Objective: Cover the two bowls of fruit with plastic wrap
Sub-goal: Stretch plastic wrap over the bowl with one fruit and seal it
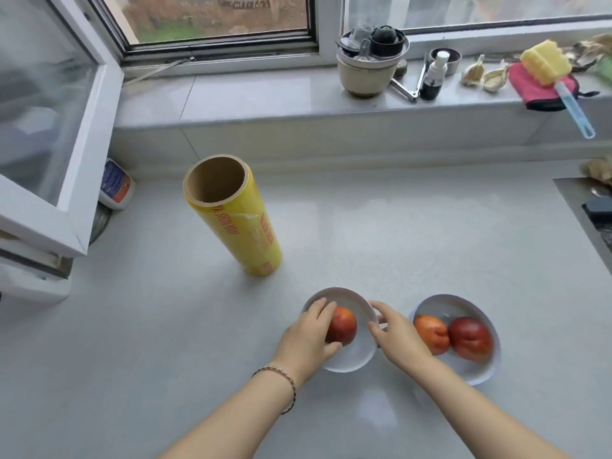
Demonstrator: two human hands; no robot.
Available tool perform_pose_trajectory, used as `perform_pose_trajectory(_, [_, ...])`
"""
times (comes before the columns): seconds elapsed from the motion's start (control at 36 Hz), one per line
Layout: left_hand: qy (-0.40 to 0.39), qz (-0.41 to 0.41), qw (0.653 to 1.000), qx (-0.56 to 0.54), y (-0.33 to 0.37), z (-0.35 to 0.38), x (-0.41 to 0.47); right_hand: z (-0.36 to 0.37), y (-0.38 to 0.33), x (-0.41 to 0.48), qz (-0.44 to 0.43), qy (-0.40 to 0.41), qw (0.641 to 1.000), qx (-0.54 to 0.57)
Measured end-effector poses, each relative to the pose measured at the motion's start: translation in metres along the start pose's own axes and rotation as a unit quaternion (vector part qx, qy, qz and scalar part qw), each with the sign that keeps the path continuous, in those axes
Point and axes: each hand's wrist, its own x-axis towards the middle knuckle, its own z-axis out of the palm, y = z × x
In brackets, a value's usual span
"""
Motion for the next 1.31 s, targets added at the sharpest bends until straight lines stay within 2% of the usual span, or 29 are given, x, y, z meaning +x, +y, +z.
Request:
perform_pose_trajectory(0.08, [0.136,0.035,0.989,-0.039,-0.002,-0.013,-0.017,-0.005,-0.004,0.001,-0.016,0.002,0.999,-0.051])
perform_pose_trajectory(0.17, [0.335,0.052,0.937,-0.079,-0.012,-0.037,-0.026,-0.011,-0.026,0.005,-0.079,0.046,0.992,-0.090])
perform_pose_trajectory(0.22, [0.415,0.006,0.903,-0.111,-0.022,-0.062,-0.025,-0.016,-0.051,0.009,-0.124,0.063,0.987,-0.077])
perform_pose_trajectory(0.28, [0.439,-0.068,0.878,-0.178,-0.029,-0.094,-0.019,-0.020,-0.078,0.012,-0.164,0.062,0.983,-0.062])
perform_pose_trajectory(0.33, [0.421,-0.099,0.863,-0.262,-0.038,-0.125,-0.009,-0.021,-0.104,0.013,-0.197,0.051,0.977,-0.058])
perform_pose_trajectory(0.44, [0.348,-0.085,0.842,-0.402,-0.050,-0.163,0.011,-0.018,-0.136,0.010,-0.242,0.032,0.966,-0.089])
perform_pose_trajectory(0.5, [0.349,-0.077,0.842,-0.405,-0.050,-0.167,0.017,-0.015,-0.142,0.009,-0.254,0.020,0.960,-0.113])
perform_pose_trajectory(0.64, [0.412,-0.088,0.818,-0.393,-0.038,-0.166,0.023,-0.017,-0.151,0.006,-0.259,0.019,0.960,-0.106])
perform_pose_trajectory(0.83, [0.461,-0.078,0.798,-0.380,-0.006,-0.187,-0.008,-0.021,-0.164,-0.007,-0.282,0.039,0.958,-0.028])
perform_pose_trajectory(1.0, [0.443,-0.039,0.806,-0.391,0.037,-0.217,-0.039,-0.010,-0.195,-0.034,-0.328,0.009,0.941,0.082])
perform_pose_trajectory(1.08, [0.410,-0.044,0.806,-0.425,0.050,-0.218,-0.047,-0.011,-0.195,-0.049,-0.310,0.024,0.940,0.142])
perform_pose_trajectory(1.14, [0.364,-0.034,0.823,-0.435,0.053,-0.212,-0.053,-0.013,-0.186,-0.056,-0.288,0.017,0.941,0.180])
perform_pose_trajectory(1.19, [0.299,-0.016,0.840,-0.452,0.055,-0.200,-0.058,-0.015,-0.174,-0.063,-0.261,0.004,0.938,0.229])
perform_pose_trajectory(1.31, [0.156,-0.028,0.841,-0.517,0.046,-0.163,-0.064,-0.026,-0.161,-0.076,-0.197,-0.040,0.906,0.372])
